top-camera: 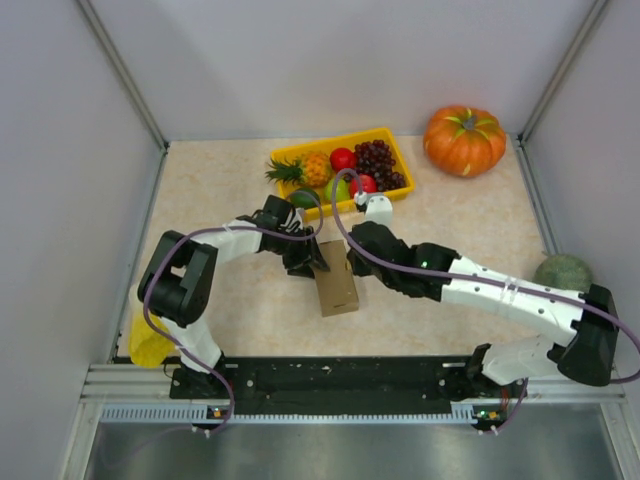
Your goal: Unpack the express box
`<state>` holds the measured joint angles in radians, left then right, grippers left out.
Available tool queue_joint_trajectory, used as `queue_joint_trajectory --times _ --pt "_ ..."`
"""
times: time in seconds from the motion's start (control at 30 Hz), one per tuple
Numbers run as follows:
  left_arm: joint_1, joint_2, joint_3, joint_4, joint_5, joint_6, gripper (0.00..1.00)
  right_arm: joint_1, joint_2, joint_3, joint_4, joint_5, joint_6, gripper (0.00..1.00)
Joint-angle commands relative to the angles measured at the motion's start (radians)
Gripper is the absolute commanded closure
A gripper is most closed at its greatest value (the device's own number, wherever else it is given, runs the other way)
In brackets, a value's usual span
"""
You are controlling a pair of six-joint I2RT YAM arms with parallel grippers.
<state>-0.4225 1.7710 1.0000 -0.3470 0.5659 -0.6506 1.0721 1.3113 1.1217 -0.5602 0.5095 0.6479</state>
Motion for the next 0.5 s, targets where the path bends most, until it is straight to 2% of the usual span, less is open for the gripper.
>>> queue_joint_trajectory --times 0.0,0.2,0.23,0.4,0.47 --pt "-0.019 0.019 -0.043 -0.113 -0.180 0.077 0.59 -0.050 -0.027 0.035 0.068 0.043 -0.019 1.00" --pt "-0.019 -0.155 -0.018 -0.067 -0.146 0.043 0.36 -0.181 -0.003 -0.005 0.221 -0.029 -0.080 1.00" --pt "-0.019 -0.174 -0.014 -0.069 -0.149 0.042 0.35 -0.201 0.003 -0.013 0.249 -0.051 -0.088 1.00" --pt "-0.019 -0.278 -0.035 -0.069 -0.147 0.054 0.37 -0.303 0.103 -0.020 0.384 -0.176 -0.128 1.00" --pt "-0.021 -0.309 -0.081 -0.058 -0.138 0.075 0.44 -0.313 0.150 0.013 0.411 -0.206 -0.142 1.00"
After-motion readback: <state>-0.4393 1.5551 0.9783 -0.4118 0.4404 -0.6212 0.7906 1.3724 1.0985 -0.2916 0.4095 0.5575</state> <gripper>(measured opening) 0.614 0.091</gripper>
